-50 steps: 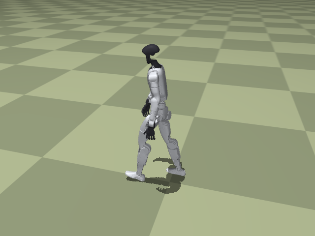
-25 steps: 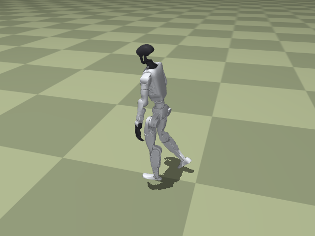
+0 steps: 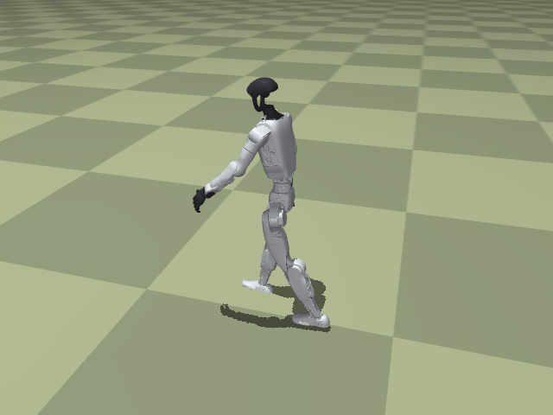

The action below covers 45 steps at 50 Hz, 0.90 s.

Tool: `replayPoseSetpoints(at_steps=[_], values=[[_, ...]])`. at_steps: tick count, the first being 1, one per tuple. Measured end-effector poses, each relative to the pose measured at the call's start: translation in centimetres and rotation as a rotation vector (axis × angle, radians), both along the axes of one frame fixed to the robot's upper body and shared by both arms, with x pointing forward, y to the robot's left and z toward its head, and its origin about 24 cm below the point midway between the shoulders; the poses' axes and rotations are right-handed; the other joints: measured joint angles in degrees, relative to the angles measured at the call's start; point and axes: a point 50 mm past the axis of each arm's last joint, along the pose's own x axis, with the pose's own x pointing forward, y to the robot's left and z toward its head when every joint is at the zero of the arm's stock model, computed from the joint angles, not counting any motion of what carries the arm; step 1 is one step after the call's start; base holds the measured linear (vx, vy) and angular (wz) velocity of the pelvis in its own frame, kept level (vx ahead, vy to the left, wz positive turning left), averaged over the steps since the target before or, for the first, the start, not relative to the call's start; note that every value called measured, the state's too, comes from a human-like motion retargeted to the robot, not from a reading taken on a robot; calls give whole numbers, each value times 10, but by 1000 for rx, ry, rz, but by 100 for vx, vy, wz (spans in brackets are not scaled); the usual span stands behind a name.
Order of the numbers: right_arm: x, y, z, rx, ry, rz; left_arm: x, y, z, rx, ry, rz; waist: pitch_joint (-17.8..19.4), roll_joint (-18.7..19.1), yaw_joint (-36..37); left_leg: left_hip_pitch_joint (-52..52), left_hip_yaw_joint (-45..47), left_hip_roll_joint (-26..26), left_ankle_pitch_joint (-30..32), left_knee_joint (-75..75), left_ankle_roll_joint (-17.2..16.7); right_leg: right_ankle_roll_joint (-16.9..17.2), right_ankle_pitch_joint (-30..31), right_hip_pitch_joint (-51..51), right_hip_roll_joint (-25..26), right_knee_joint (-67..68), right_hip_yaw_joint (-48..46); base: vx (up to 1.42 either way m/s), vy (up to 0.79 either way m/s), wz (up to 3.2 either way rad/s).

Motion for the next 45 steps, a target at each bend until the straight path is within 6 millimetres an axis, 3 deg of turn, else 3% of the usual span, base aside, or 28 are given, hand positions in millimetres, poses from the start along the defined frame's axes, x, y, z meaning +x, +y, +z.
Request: replayPoseSetpoints(at_steps=[5,9,12,15,18,22,25,28,30,33,37,40,45], values=[[16,-15,8,-33,-53,-1,-60,-5,-63,3,230,-78,-26,-3,14,-22,-5,-11,89,117,20,-27,-64,62,-14,0,4,67,-20,2],[35,-23,17,-83,-132,-32,-134,1,-114,-50,468,-41,-55,-19,31,-147,32,-23,161,340,52,-44,-103,84,-34,15,13,59,-19,-5],[58,-28,27,-127,-213,-55,-190,10,-141,-84,638,44,-65,-25,55,-245,75,-12,162,467,78,-52,-128,90,-37,26,23,52,-14,-27],[84,-29,38,-152,-292,-60,-244,21,-158,-82,814,134,-60,-38,92,-311,110,-8,122,506,100,-48,-150,101,-39,35,41,50,-10,-57],[109,-25,51,-158,-364,-47,-291,34,-165,-52,980,217,-47,-53,134,-352,126,-18,98,455,103,-41,-168,115,-43,43,60,49,-6,-65],[141,-18,71,-154,-470,-20,-329,49,-164,-22,1107,331,-21,-57,186,-363,139,-14,125,269,91,-38,-191,138,-35,53,80,50,-1,-60],[163,-11,88,-139,-564,11,-339,56,-162,-41,1094,415,5,-38,222,-336,156,15,169,74,67,-42,-211,170,-4,57,93,56,5,-63],[177,-2,102,-110,-652,51,-338,57,-162,-95,1022,459,30,-12,244,-312,171,46,183,-67,20,-41,-229,218,26,56,101,61,10,-48],[181,3,106,-87,-686,80,-334,55,-162,-136,975,464,39,-7,252,-309,176,57,174,-112,-5,-39,-236,246,34,56,104,64,13,-26],[175,11,101,-56,-674,115,-328,51,-161,-189,927,455,36,-16,256,-310,183,63,165,-112,-17,-41,-238,266,32,69,110,66,15,-15],[149,18,78,-10,-586,109,-312,49,-161,-213,907,423,19,-24,253,-272,196,71,192,-112,-17,-53,-209,272,39,129,121,71,20,-9],[113,21,51,25,-472,62,-297,48,-161,-179,918,368,2,-21,244,-233,193,80,173,-103,-11,-62,-136,249,51,237,116,73,24,2],[42,14,15,33,-256,-72,-240,50,-153,-18,865,257,-27,-11,207,-194,166,89,105,-74,1,-83,-15,110,46,520,58,65,24,31]])
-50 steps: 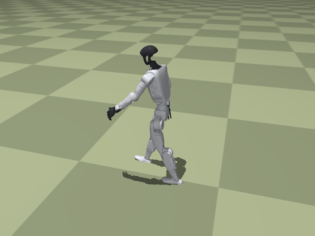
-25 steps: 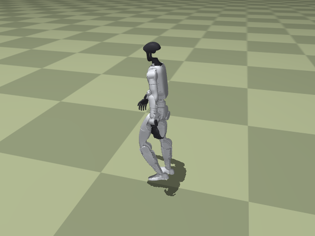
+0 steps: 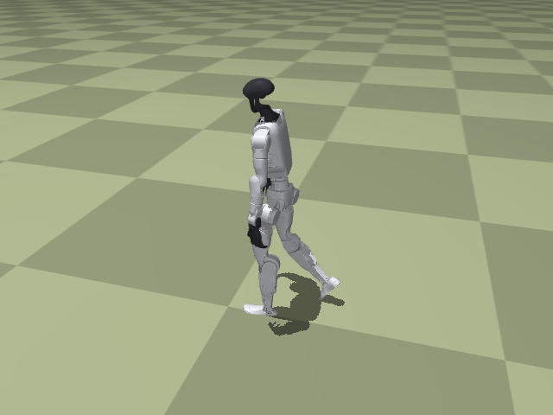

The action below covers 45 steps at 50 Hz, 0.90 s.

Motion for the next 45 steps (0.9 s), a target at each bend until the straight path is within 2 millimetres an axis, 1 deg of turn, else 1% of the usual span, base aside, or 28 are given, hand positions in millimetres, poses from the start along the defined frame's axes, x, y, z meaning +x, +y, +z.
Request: replayPoseSetpoints(at_steps=[2,3,6,8,10,12,13,15,17,18,20,22,23,25,26,28,30,33,35,37,39,41,43,45], values=[[-24,-5,-8,-6,71,-46,37,0,10,58,-77,-64,-3,5,-23,9,-14,-2,-16,9,-3,-17,-16,-57,-14,77,-29,56,20,61],[-34,-8,-11,-10,104,-62,57,0,17,83,-129,-92,-4,8,-36,14,-22,-3,-22,14,-6,-25,-35,-82,-18,101,-40,54,17,74],[-61,-14,-18,-19,189,-82,119,-7,46,123,-329,-148,0,19,-78,27,-48,-7,-37,25,-12,-33,-83,-141,-20,106,-60,52,12,84],[-75,-17,-20,-23,238,-81,159,-14,71,120,-482,-165,5,25,-104,38,-64,-10,-48,31,-13,-37,-105,-167,-23,64,-75,51,7,82],[-84,-19,-21,-24,276,-79,194,-22,101,100,-633,-172,14,28,-128,51,-78,-16,-59,37,-14,-41,-122,-180,-31,-10,-96,51,3,72],[-88,-20,-22,-22,300,-86,223,-30,132,68,-771,-171,24,26,-147,66,-89,-26,-71,42,-14,-41,-120,-177,-39,-124,-113,52,-1,63],[-89,-20,-23,-21,309,-93,235,-34,147,49,-835,-169,30,22,-157,74,-95,-33,-78,45,-15,-37,-109,-170,-42,-194,-118,54,-4,62],[-89,-21,-23,-24,322,-113,254,-41,175,13,-948,-154,43,9,-175,96,-107,-55,-93,51,-14,-19,-66,-147,-50,-347,-117,57,-8,63],[-87,-18,-23,-23,338,-111,267,-43,198,10,-1027,-143,60,-7,-188,128,-118,-72,-109,53,-13,17,-24,-128,-59,-468,-108,62,-12,44],[-85,-14,-24,-15,344,-97,271,-42,206,19,-1054,-148,67,-11,-191,144,-120,-74,-116,53,-13,37,-18,-126,-59,-507,-103,64,-14,20],[-79,-8,-24,10,345,-66,276,-41,217,43,-1081,-172,72,-12,-194,169,-121,-70,-124,51,-14,72,-52,-145,-56,-520,-88,64,-15,3],[-75,-4,-24,26,339,-52,275,-41,213,49,-1068,-184,64,-7,-196,185,-125,-65,-125,52,-13,82,-56,-150,-51,-520,-75,66,-17,4],[-71,-5,-23,30,332,-47,273,-42,210,47,-1055,-185,61,-6,-197,191,-129,-66,-123,55,-11,84,-38,-147,-51,-520,-70,69,-18,8],[-64,-6,-22,28,321,-34,266,-42,194,40,-1003,-185,51,-6,-197,204,-139,-72,-112,65,-4,86,6,-130,-58,-520,-73,72,-20,10],[-60,-7,-21,22,314,-26,259,-42,182,38,-962,-189,47,-8,-196,208,-144,-75,-100,76,0,86,13,-118,-63,-520,-78,75,-22,8],[-53,-9,-19,6,298,-14,241,-42,153,34,-862,-200,38,-10,-191,212,-149,-79,-68,111,10,81,4,-91,-70,-520,-85,76,-24,-1],[-44,-12,-17,-14,278,-8,214,-43,120,22,-732,-215,29,-16,-182,199,-147,-85,-22,174,26,66,-26,-59,-76,-520,-81,76,-26,-12],[-29,-17,-12,-58,233,-5,158,-43,67,-29,-510,-220,6,-26,-167,112,-129,-93,38,349,52,43,-69,-30,-89,-511,-72,71,-25,-11],[-14,-22,-7,-96,183,-3,115,-43,39,-71,-371,-193,-14,-29,-157,30,-112,-90,53,475,65,34,-91,-25,-91,-500,-67,64,-22,-13],[6,-25,1,-133,120,6,72,-41,17,-102,-245,-143,-22,-34,-137,-34,-89,-85,44,557,79,32,-109,-16,-90,-494,-58,61,-19,-44],[30,-28,12,-164,47,20,29,-38,1,-123,-126,-81,-24,-40,-110,-84,-63,-80,19,599,92,35,-123,-8,-88,-488,-42,60,-15,-74],[55,-29,25,-187,-33,35,-12,-34,-10,-131,-12,-11,-21,-48,-80,-119,-39,-80,-8,601,102,40,-137,3,-86,-482,-23,59,-11,-93],[79,-29,40,-202,-117,47,-51,-30,-16,-126,94,62,-14,-54,-49,-141,-18,-83,-22,563,106,44,-148,16,-85,-477,-4,58,-7,-100],[103,-28,57,-210,-204,52,-86,-26,-17,-111,187,138,-5,-58,-20,-152,-3,-86,-19,488,105,47,-159,31,-81,-473,14,58,-3,-99]])
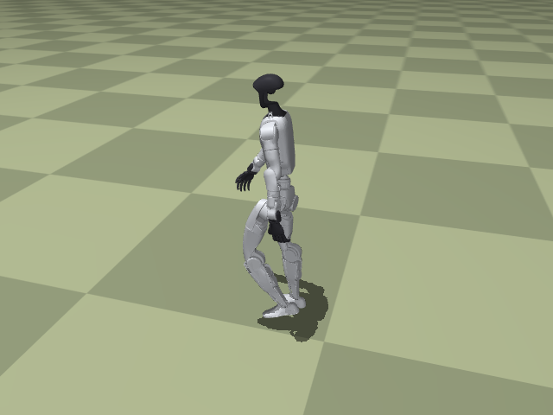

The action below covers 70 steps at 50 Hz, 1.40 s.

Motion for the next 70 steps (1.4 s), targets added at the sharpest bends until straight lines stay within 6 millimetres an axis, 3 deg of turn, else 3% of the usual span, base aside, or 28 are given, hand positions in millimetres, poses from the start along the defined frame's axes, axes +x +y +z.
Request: replayPoseSetpoints(at_steps=[3,7,11,14,17,20,24,27,29,32,34,37,40,45,50,56,57,63,70], values=[[31,2,27,2,-135,11,-38,6,2,33,99,102,15,10,39,11,12,4,33,-183,-14,0,-16,26,18,5,26,59,2,-95],[60,11,60,34,-311,43,-66,9,5,48,134,213,34,50,75,40,18,38,81,-430,-61,2,-40,80,66,4,57,64,9,-83],[69,25,74,84,-395,122,-72,10,7,9,115,263,42,68,83,33,34,67,86,-526,-108,9,-59,130,85,7,78,67,15,-52],[59,36,63,106,-353,184,-67,13,8,-5,94,279,32,61,83,34,60,79,107,-526,-116,8,-63,146,82,29,95,68,19,-43],[42,45,44,120,-268,231,-35,28,9,13,33,262,23,57,76,59,77,89,140,-526,-110,5,-40,139,91,88,110,69,23,-25],[10,49,12,121,-133,240,6,44,13,78,-44,160,10,57,65,97,77,95,121,-520,-100,7,31,105,107,207,120,67,26,-8],[-44,43,-29,87,44,173,90,66,32,250,-232,-113,-5,63,36,123,57,104,71,-492,-99,-6,111,-6,113,427,70,57,23,25],[-81,32,-49,34,141,96,169,69,64,404,-469,-379,-10,72,9,131,43,107,54,-478,-109,-49,83,-91,84,538,0,45,18,47],[-103,23,-57,6,192,51,223,58,96,474,-674,-567,-11,78,-12,134,29,105,47,-471,-115,-65,47,-133,79,553,-20,39,14,67],[-133,13,-66,-4,274,1,288,25,156,502,-986,-839,-11,82,-43,138,6,94,38,-465,-120,-71,12,-170,84,488,-23,36,9,79],[-150,7,-70,14,330,-26,317,-5,200,479,-1167,-1007,-7,78,-62,145,-9,80,30,-462,-122,-72,3,-169,76,383,-26,35,5,86],[-167,2,-73,57,406,-57,340,-52,267,433,-1396,-1238,9,59,-94,165,-36,42,14,-458,-126,-56,26,-130,49,160,-26,36,0,104],[-174,4,-74,111,466,-50,342,-94,329,443,-1586,-1462,28,32,-116,190,-61,7,-3,-455,-123,-12,94,-96,24,20,-5,34,-5,79],[-172,10,-72,193,443,-48,314,-152,398,443,-1885,-1756,21,28,-123,199,-76,2,-15,-450,-121,-10,92,-72,16,2,-13,27,-6,26],[-160,10,-68,211,372,-73,275,-192,441,399,-2184,-1906,10,28,-129,200,-88,0,-19,-444,-115,-2,71,-60,13,1,-30,22,-7,22],[-147,3,-63,208,318,-127,242,-216,470,354,-2390,-1988,-2,33,-124,198,-89,5,-29,-439,-111,1,48,-53,18,-6,-35,17,-7,3],[-146,3,-63,208,313,-132,239,-219,473,-349,2396,1991,-4,34,-122,198,-88,6,-31,-439,-110,1,44,-52,19,-8,-34,15,-7,-8],[-142,2,-61,214,307,-134,229,-224,481,-338,2348,1973,-13,32,-111,199,-81,14,-36,-431,-109,-4,23,-46,26,-14,-30,15,-8,-12],[-148,4,-64,207,339,-104,235,-219,477,-356,2369,2019,-20,23,-101,205,-77,18,-32,-414,-109,-12,-1,-39,29,-2,-21,17,-11,-9]])
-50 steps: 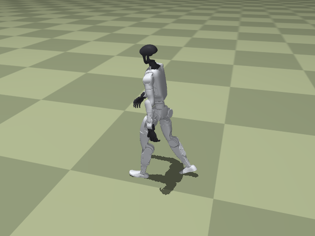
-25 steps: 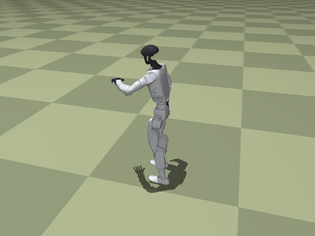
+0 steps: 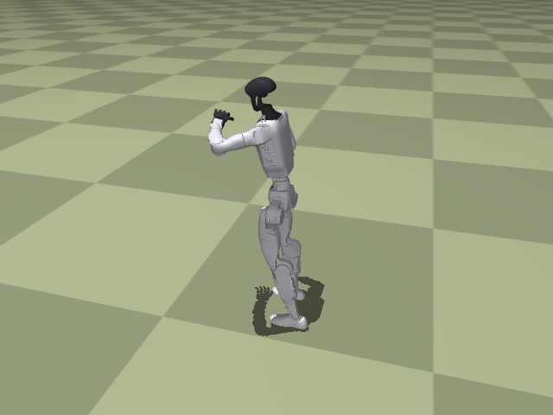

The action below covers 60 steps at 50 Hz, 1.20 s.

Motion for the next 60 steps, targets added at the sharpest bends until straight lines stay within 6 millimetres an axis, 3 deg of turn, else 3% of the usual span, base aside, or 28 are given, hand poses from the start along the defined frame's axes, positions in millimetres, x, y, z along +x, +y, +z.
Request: replayPoseSetpoints(at_steps=[7,13,16,20,24,28,33,36,39,43,45,47,48,50,53,59,60], values=[[-4,2,-1,-9,30,65,16,14,-14,30,58,101,5,-20,24,-25,-4,-4,17,94,25,-10,-23,19,-10,13,13,20,-15,-13],[-8,6,-4,-14,81,119,31,26,-34,108,93,219,1,-47,37,-169,22,-4,77,358,93,-22,-35,36,-35,22,5,22,-16,15],[-5,4,-4,-26,94,131,36,31,-43,134,126,255,-3,-47,42,-231,49,8,76,436,109,-27,-39,43,-34,25,-3,25,-11,21],[6,0,-3,-52,88,121,45,40,-55,120,216,305,3,-48,64,-252,81,1,48,385,104,-26,-44,57,-35,31,-3,29,-6,-14],[28,-4,4,-87,35,88,63,59,-73,5,401,392,22,-34,102,-217,111,-10,75,173,77,-22,-42,73,-19,33,15,33,0,-50],[57,-5,15,-100,-69,57,85,90,-109,-161,679,528,46,2,134,-172,149,5,117,-42,29,-15,-43,108,20,28,33,40,6,-58],[85,0,27,-77,-185,39,96,145,-200,-370,1109,806,56,20,141,-169,177,16,105,-112,-22,-5,-42,151,40,26,40,48,10,-26],[90,7,29,-53,-224,14,79,182,-268,-523,1375,1022,50,15,137,-156,178,18,114,-112,-20,-5,-24,161,44,43,49,57,13,-16],[86,14,25,-28,-243,-34,40,216,-336,-718,1610,1270,42,12,132,-123,173,22,114,-112,-8,-4,23,165,51,88,60,64,17,-13],[59,20,12,-1,-210,-89,-41,249,-411,-1024,1828,1674,29,25,123,-67,158,42,77,-107,6,-1,128,122,72,239,61,66,21,-1],[41,20,5,1,-165,-104,-84,259,-434,-1144,1883,1898,20,33,116,-52,148,52,55,-94,10,1,173,70,76,346,45,61,22,19],[21,18,-2,-2,-109,-119,-122,263,-448,-1205,1922,2093,14,41,106,-42,137,57,36,-78,9,-13,173,15,62,440,11,57,22,39],[11,16,-4,-4,-80,-126,-138,263,-452,1205,-1924,-2148,14,45,100,-37,131,59,28,-70,7,-26,155,-10,50,476,-10,55,21,54],[-7,14,-9,-6,-22,-137,-163,259,-459,1129,-1858,-2105,16,52,86,-30,116,58,12,-53,3,-53,105,-51,24,524,-47,53,20,71],[-35,12,-15,7,71,-135,-179,248,-466,1065,-1919,-2032,22,62,61,-21,85,52,-6,-29,1,-74,58,-97,0,522,-79,51,16,95],[-82,18,-21,82,256,-77,-166,229,-467,973,-2259,-1947,41,74,11,13,8,32,-36,0,1,-68,26,-131,-2,323,-80,50,5,122],[-87,20,-22,94,284,-62,-160,228,-466,-934,2266,1914,46,73,3,22,-5,26,-41,3,1,-62,34,-128,-3,270,-74,51,-4,135]])
